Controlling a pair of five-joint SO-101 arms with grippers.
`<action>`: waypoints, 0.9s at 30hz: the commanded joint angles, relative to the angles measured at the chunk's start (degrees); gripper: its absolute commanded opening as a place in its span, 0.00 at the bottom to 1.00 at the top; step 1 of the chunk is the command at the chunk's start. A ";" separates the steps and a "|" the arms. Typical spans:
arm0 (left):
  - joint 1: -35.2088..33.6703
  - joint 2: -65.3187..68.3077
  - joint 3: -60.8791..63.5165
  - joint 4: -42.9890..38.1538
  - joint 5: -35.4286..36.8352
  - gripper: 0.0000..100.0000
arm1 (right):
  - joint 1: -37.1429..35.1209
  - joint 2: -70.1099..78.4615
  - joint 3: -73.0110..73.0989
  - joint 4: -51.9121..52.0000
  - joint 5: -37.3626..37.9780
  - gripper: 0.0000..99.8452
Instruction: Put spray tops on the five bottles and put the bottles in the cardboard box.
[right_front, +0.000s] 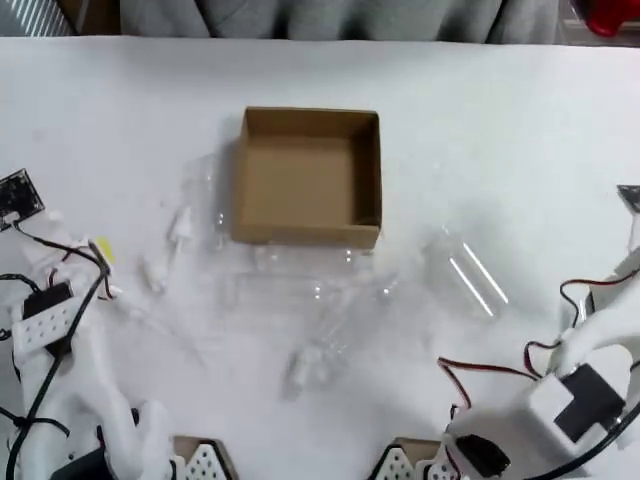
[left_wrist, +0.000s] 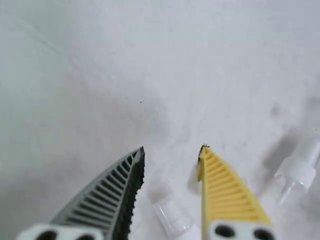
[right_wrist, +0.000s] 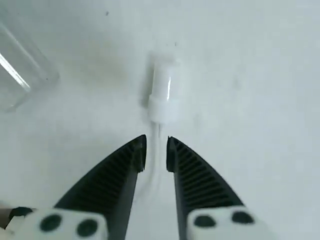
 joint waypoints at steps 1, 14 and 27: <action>0.66 -0.31 -3.08 1.41 -0.70 0.18 | 2.33 -3.91 -2.64 3.38 -0.44 0.02; 16.31 -15.43 -9.41 21.27 -12.92 0.18 | 19.12 -3.82 1.23 -5.85 0.09 0.02; 58.51 -24.57 -18.02 47.56 -49.93 0.18 | 20.97 -3.91 8.18 -16.75 0.09 0.02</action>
